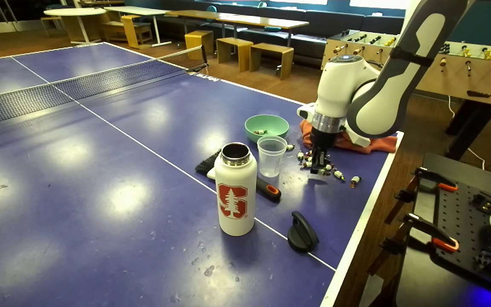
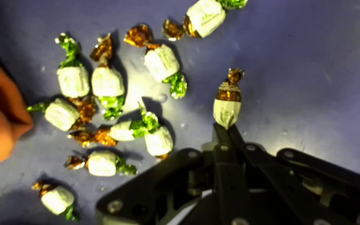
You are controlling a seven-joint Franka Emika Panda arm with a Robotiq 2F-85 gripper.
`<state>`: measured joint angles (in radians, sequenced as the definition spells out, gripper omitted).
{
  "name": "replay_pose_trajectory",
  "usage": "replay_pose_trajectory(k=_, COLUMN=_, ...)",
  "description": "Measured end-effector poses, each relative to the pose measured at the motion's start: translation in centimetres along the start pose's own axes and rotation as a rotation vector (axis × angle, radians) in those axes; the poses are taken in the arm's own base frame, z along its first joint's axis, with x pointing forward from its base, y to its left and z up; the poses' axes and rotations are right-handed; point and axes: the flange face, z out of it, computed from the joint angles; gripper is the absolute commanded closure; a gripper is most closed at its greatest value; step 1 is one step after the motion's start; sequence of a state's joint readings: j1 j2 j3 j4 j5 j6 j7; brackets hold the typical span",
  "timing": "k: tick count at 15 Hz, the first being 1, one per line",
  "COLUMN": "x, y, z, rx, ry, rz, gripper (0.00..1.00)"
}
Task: Pick a candy from the table and put it in the bowl
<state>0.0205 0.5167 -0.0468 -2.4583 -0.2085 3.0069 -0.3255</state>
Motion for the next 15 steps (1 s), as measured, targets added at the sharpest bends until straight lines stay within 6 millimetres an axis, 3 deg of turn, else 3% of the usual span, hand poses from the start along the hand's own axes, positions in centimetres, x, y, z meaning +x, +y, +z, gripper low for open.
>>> replay_pose_trajectory(k=4, x=1.7, y=1.3, z=-5.1, rx=-0.099, ry=0.105, rz=-0.008, gripper=0.99)
replay_pose_trajectory(k=9, x=3.0, y=4.5, z=-11.9, rx=-0.276, ry=0.312, rz=0.016, gripper=0.99)
replay_pose_trajectory(k=12, x=2.9, y=5.5, z=-13.5, rx=-0.336, ry=0.336, rz=0.016, gripper=0.98)
replay_pose_trajectory(k=15, x=3.1, y=5.2, z=-13.6, rx=-0.339, ry=0.338, rz=0.017, gripper=0.98)
